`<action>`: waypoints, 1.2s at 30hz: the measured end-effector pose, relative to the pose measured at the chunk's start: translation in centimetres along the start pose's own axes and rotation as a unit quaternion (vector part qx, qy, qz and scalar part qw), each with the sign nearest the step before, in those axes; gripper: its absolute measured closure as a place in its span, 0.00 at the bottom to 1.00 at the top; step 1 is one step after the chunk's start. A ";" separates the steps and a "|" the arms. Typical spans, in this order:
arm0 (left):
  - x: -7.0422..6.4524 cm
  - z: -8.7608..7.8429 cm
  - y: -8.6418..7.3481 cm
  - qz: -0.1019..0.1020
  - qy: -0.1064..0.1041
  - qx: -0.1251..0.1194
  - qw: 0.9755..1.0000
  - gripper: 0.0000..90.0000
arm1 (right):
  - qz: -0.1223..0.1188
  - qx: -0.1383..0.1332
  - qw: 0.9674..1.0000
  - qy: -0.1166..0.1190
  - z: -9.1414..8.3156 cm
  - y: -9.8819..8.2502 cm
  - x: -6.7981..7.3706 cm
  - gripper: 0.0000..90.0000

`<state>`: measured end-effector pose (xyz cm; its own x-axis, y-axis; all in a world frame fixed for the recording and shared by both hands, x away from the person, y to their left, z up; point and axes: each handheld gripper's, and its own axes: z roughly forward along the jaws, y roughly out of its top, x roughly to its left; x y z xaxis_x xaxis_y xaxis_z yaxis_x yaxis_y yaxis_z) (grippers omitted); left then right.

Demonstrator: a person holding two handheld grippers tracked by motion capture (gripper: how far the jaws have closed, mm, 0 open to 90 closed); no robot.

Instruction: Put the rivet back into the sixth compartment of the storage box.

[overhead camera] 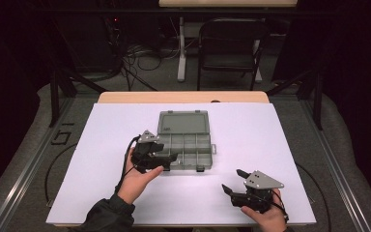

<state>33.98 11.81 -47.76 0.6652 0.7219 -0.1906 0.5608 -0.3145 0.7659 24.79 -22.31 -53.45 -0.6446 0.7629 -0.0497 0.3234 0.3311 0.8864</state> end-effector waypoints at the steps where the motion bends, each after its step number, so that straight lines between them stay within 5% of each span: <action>1: -0.1 -0.2 -0.1 0.002 0.000 -0.003 1.000 0.36 | 0.000 0.001 1.000 0.000 0.0 0.0 0.0 0.30; 9: -0.5 -2.7 -1.6 0.009 -0.004 -0.018 1.000 0.35 | -0.002 0.002 1.000 -0.001 -0.1 0.0 0.0 0.30; 27: 2.2 -6.4 -7.6 0.022 0.011 -0.038 0.999 0.31 | -0.001 0.004 1.000 -0.005 -0.1 -0.1 0.0 0.30; 36: 3.1 -7.8 -9.8 0.009 0.024 -0.038 0.999 0.30 | 0.001 0.003 1.000 -0.008 -0.1 -0.1 0.0 0.30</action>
<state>26.67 21.96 -51.09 0.6498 0.7456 -0.1478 0.5078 -0.2811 0.8143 24.67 -22.39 -53.50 -0.6331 0.7721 -0.0558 0.3290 0.3337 0.8834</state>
